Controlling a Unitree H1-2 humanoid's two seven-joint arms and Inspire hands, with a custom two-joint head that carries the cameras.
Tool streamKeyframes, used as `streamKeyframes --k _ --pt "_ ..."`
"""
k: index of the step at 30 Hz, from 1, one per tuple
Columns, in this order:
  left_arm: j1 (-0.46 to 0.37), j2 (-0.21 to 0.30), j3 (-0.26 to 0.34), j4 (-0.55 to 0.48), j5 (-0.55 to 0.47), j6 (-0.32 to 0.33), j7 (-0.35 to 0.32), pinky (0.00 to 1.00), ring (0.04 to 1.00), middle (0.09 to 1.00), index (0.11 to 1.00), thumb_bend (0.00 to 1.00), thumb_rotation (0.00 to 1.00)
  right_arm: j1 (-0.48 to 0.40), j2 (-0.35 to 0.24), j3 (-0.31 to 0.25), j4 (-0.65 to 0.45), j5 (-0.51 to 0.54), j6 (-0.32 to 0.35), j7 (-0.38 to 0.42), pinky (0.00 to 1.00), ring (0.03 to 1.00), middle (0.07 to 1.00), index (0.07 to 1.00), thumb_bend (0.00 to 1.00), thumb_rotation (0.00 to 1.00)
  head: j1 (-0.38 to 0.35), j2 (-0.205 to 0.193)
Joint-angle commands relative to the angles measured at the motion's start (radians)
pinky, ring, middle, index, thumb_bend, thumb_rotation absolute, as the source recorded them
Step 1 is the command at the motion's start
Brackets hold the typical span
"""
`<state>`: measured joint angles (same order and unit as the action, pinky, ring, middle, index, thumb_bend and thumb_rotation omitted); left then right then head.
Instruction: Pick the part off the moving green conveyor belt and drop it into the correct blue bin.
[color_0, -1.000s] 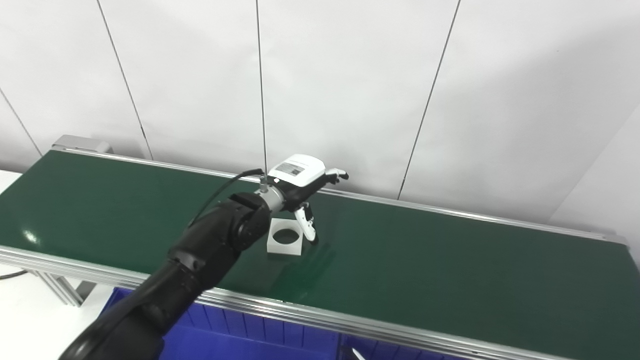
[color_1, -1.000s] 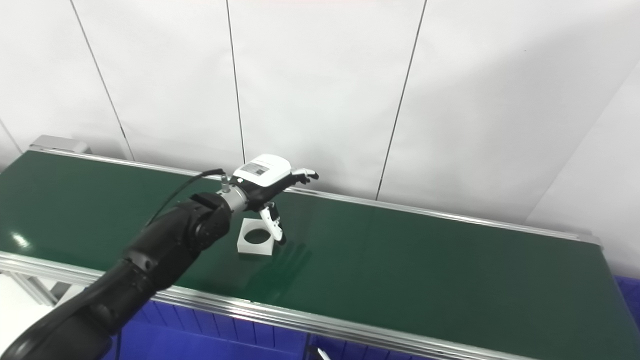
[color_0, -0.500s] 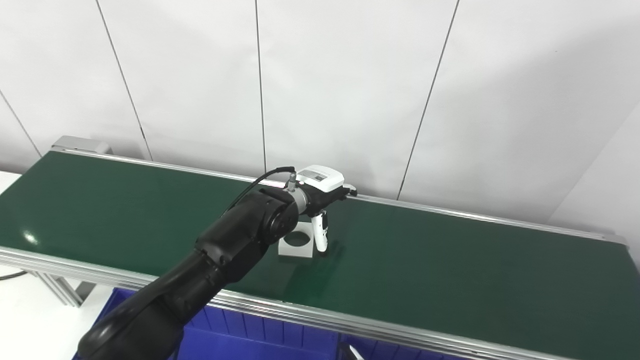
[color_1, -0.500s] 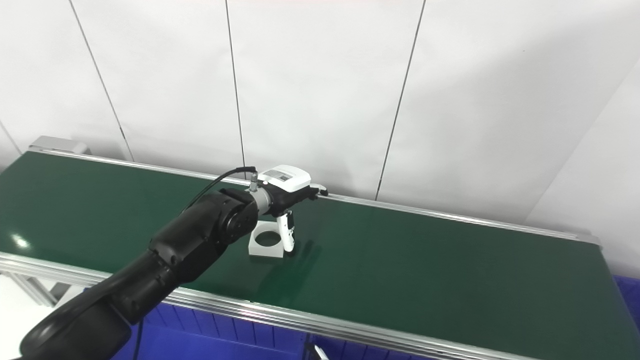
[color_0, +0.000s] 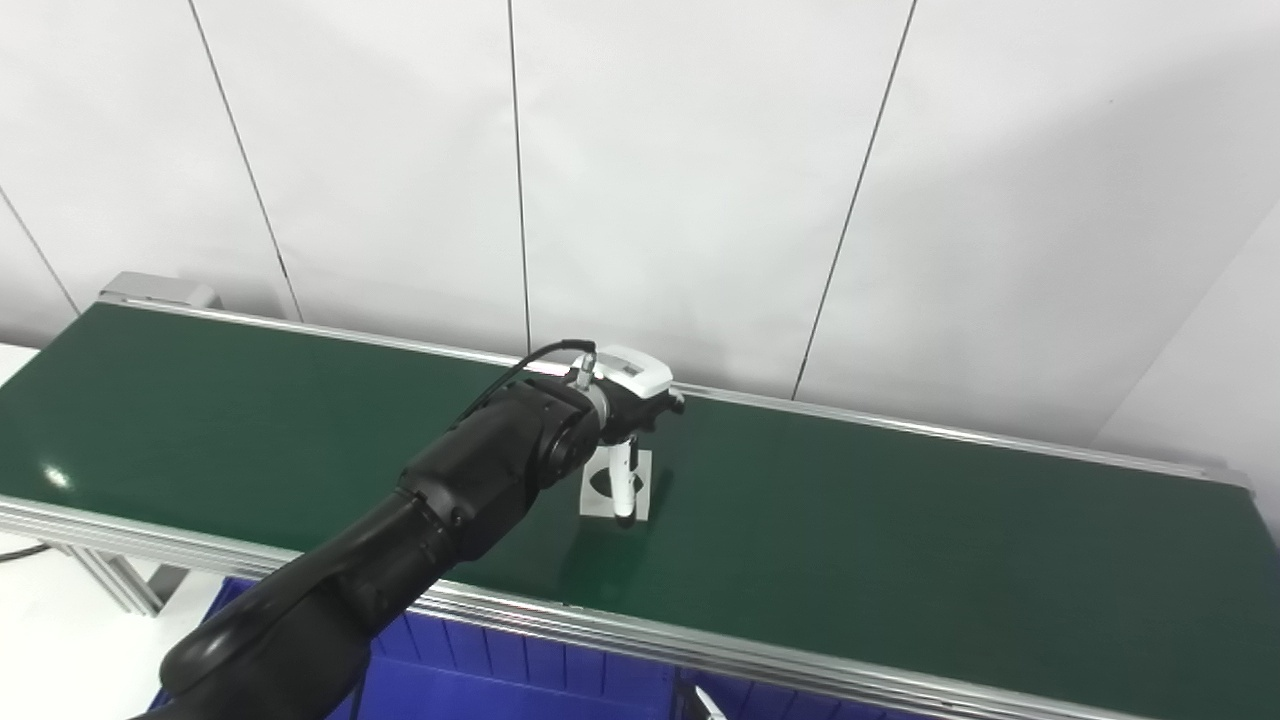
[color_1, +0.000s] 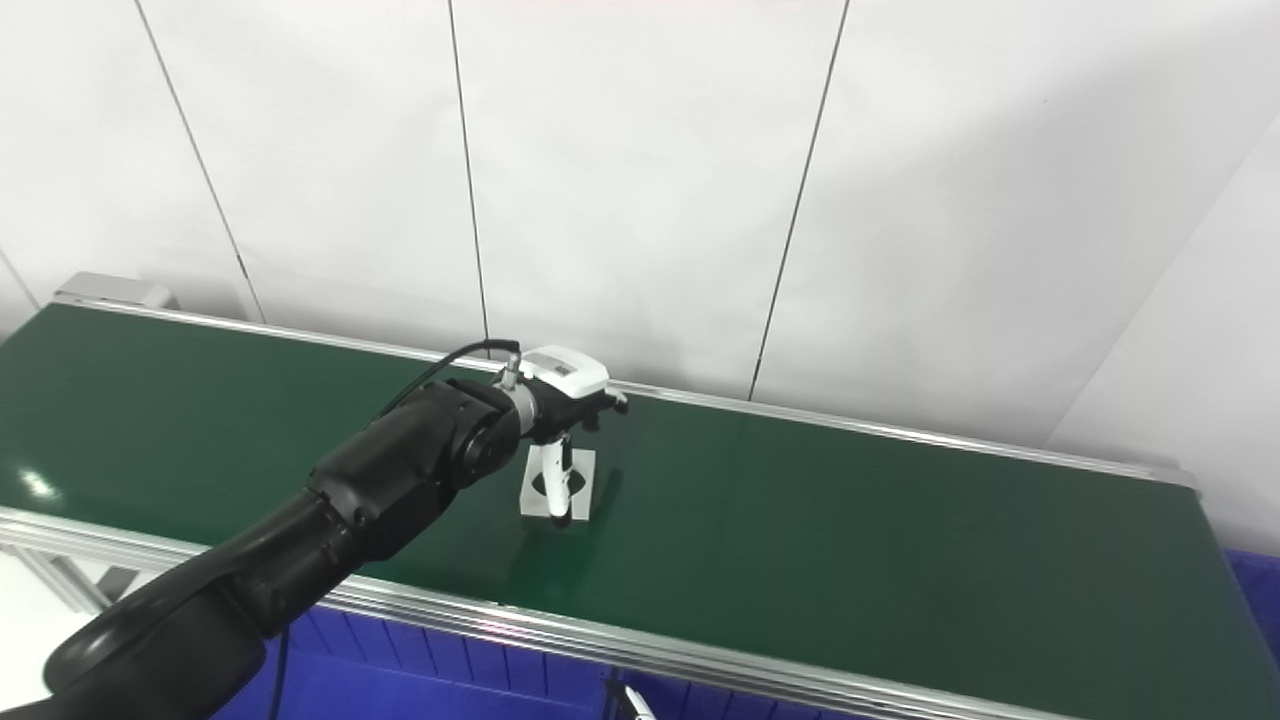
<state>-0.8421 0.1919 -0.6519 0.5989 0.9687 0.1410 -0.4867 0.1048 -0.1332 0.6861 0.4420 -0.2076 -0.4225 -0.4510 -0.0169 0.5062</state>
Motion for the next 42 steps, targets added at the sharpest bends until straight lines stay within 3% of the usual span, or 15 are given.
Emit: streamKeyframes --k 1,4,7,12,15,18,20,23,25,26,27,29,42 --pt "-0.077 0.006 -0.002 0.004 0.015 -0.006 0.032 0.44 0.628 0.755 0.902 1.00 0.21 -0.006 0.015 0.007 -0.036 -0.014 -0.047 -0.014 0.83 0.924 0.950 0.925 0.80 0.76 -0.002 0.004" --pt "-0.080 0.000 -0.018 0.033 0.020 -0.005 0.035 0.44 0.632 0.756 0.904 1.00 0.22 -0.004 0.016 0.008 -0.042 -0.013 -0.047 -0.012 0.81 0.921 0.952 0.925 0.80 0.76 -0.006 0.009" --pt "-0.074 -0.005 -0.045 0.075 0.031 -0.022 0.079 0.45 0.648 0.750 0.901 1.00 0.23 -0.001 0.017 0.009 -0.047 -0.016 -0.047 -0.013 0.80 0.916 0.952 0.925 0.80 0.76 -0.012 0.013" --pt "-0.053 -0.012 -0.060 0.111 0.028 -0.032 0.147 0.54 0.753 0.831 0.890 1.00 0.27 0.003 0.025 0.009 -0.057 -0.005 -0.047 -0.004 0.79 0.916 0.952 0.920 0.80 0.75 -0.023 0.022" --pt "-0.032 -0.032 -0.053 0.155 0.016 -0.041 0.237 0.47 0.655 0.756 0.845 1.00 0.23 0.002 0.028 0.012 -0.063 -0.012 -0.047 -0.008 0.80 0.914 0.950 0.919 0.80 0.75 -0.026 0.027" --pt "-0.022 -0.049 -0.048 0.187 0.008 -0.045 0.299 0.44 0.616 0.742 0.792 1.00 0.20 0.001 0.031 0.013 -0.065 -0.017 -0.047 -0.009 0.80 0.913 0.948 0.920 0.81 0.76 -0.032 0.031" --pt "-0.018 -0.060 -0.049 0.205 0.006 -0.046 0.322 0.36 0.517 0.660 0.746 0.99 0.19 0.001 0.034 0.012 -0.065 -0.012 -0.047 -0.002 0.81 0.917 0.950 0.923 0.80 0.76 -0.035 0.032" --pt "-0.017 -0.077 -0.052 0.231 -0.005 -0.049 0.304 0.36 0.510 0.630 0.694 0.96 0.20 -0.001 0.037 0.016 -0.064 -0.019 -0.047 -0.007 0.80 0.913 0.948 0.921 0.79 0.76 -0.038 0.035" --pt "-0.009 -0.094 -0.035 0.244 -0.033 -0.042 0.298 0.29 0.398 0.511 0.626 0.91 0.15 0.000 0.040 0.013 -0.068 -0.029 -0.047 -0.009 0.81 0.912 0.947 0.921 0.79 0.76 -0.042 0.038" --pt "-0.005 -0.101 -0.026 0.248 -0.046 -0.038 0.301 0.26 0.362 0.471 0.560 0.72 0.11 0.001 0.043 0.011 -0.070 -0.035 -0.047 -0.009 0.81 0.911 0.946 0.921 0.80 0.77 -0.046 0.039" --pt "-0.003 -0.106 -0.020 0.252 -0.054 -0.036 0.304 0.23 0.319 0.423 0.517 0.61 0.08 0.001 0.044 0.009 -0.070 -0.040 -0.047 -0.009 0.81 0.912 0.945 0.921 0.80 0.78 -0.046 0.039" --pt "0.002 -0.118 -0.010 0.253 -0.070 -0.014 0.293 0.22 0.320 0.419 0.497 0.54 0.03 0.002 0.047 0.008 -0.069 -0.037 -0.047 -0.004 0.80 0.911 0.948 0.925 0.80 0.78 -0.048 0.039" --pt "-0.022 -0.133 -0.035 0.213 -0.070 0.056 0.260 0.20 0.302 0.421 0.500 0.52 0.00 0.001 0.051 0.013 -0.070 -0.022 -0.047 0.004 0.78 0.885 0.945 0.923 0.81 0.77 -0.047 0.039"
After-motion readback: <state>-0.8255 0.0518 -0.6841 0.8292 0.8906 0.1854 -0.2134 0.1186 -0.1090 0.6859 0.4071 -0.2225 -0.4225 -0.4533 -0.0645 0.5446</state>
